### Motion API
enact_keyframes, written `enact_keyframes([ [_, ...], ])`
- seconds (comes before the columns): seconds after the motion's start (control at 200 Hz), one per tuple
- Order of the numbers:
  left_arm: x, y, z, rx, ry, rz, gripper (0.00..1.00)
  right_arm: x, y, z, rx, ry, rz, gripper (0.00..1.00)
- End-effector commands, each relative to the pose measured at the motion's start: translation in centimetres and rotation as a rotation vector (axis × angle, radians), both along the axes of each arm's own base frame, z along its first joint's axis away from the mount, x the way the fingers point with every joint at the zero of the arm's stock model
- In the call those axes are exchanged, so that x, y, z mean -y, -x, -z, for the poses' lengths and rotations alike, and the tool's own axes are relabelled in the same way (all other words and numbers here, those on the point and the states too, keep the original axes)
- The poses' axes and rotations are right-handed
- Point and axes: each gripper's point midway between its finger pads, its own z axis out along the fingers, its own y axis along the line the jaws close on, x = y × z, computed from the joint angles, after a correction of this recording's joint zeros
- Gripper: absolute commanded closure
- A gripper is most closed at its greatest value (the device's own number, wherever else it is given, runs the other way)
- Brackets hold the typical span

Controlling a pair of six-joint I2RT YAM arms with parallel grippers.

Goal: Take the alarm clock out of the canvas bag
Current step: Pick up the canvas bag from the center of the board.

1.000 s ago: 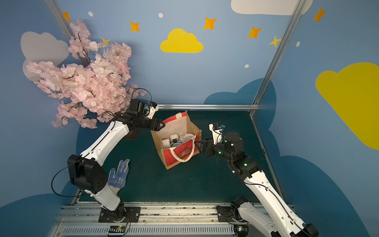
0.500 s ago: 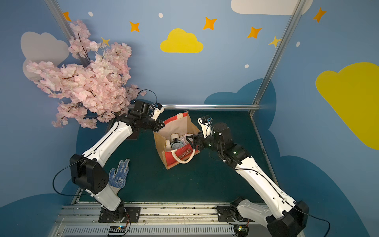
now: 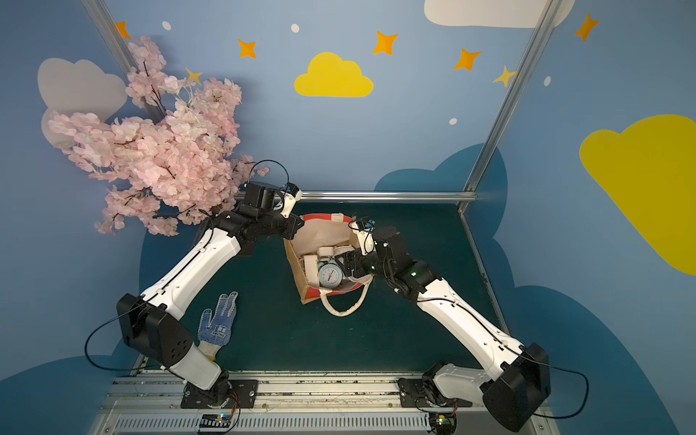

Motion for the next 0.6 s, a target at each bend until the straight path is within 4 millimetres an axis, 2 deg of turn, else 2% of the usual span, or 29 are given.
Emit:
enact_keyframes([
  [0.0, -0.6, -2.0, -8.7, 0.273, 0.084, -0.066, 0.97, 0.5, 0.0, 0.7, 0.0, -0.007, 0.035, 0.19],
  [0.175, -0.1, -3.3, -11.9, 0.393, 0.121, -0.094, 0.97, 0.3, 0.4, 3.9, -0.078, 0.016, 0.028, 0.22],
  [0.365, 2.1, -2.1, -14.8, 0.522, 0.138, -0.066, 0.97, 0.6, 0.6, 8.0, -0.116, 0.042, 0.046, 0.27],
  [0.501, 3.7, 0.0, -14.6, 0.559, 0.153, -0.022, 0.97, 1.5, 0.1, 10.4, -0.102, 0.084, 0.096, 0.28],
  [0.596, 4.3, 1.9, -13.3, 0.574, 0.14, -0.005, 0.97, 2.0, -0.5, 11.4, -0.09, 0.124, 0.124, 0.28],
])
